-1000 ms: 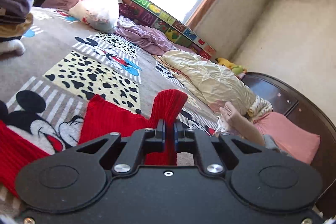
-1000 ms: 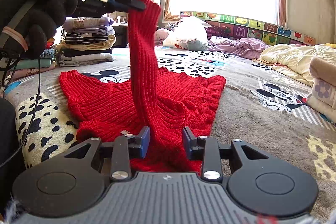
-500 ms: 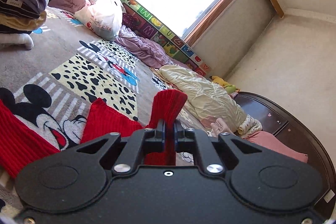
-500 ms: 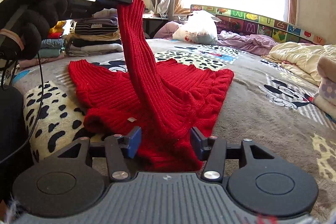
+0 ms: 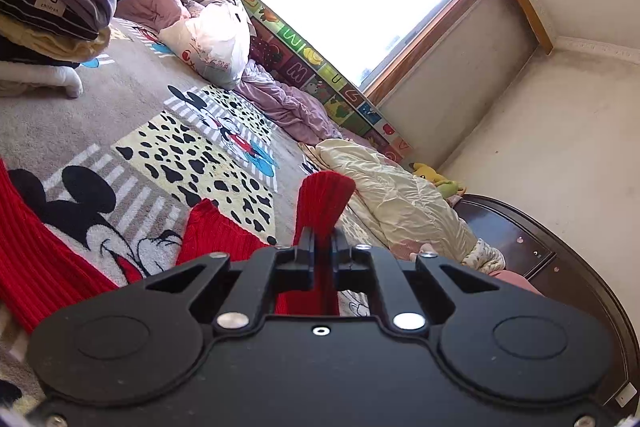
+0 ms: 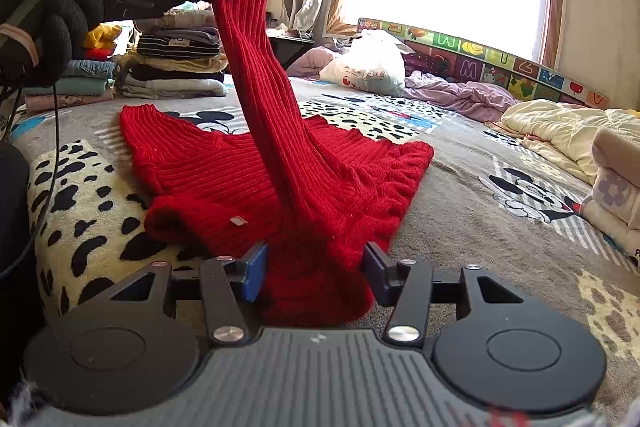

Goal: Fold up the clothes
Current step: 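Lay the sleeve across the sweater body and open the left gripper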

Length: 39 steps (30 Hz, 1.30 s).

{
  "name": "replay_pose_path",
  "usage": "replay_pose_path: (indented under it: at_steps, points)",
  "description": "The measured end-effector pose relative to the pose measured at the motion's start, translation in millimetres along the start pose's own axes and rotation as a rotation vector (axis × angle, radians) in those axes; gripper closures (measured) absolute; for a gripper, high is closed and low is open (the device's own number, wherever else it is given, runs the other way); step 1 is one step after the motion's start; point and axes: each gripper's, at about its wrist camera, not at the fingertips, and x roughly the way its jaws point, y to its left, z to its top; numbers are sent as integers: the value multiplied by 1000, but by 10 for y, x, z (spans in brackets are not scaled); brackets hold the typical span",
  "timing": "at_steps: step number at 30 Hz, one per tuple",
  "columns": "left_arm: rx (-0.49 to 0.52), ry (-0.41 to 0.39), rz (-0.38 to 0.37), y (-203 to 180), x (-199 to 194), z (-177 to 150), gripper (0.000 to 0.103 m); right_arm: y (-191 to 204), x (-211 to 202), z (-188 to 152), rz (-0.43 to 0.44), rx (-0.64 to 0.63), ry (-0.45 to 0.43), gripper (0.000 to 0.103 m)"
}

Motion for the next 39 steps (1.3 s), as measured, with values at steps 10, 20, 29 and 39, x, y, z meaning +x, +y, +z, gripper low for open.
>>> replay_pose_path:
  at_steps: [10, 20, 29, 39]
  points:
    - [16, 54, 106, 216, 115, -113, 97, -42, 73, -59, -18, 24, 71, 58]
    - [8, 71, 114, 232, 115, -219, 97, 102, 93, -47, 47, -76, 85, 53]
    - [-4, 81, 65, -75, 336, -206, 97, -16, -32, 79, 59, -1, -33, 53]
    - [-6, 133, 90, -362, 951, -255, 97, -28, 232, 87, 111, 26, 45, 51]
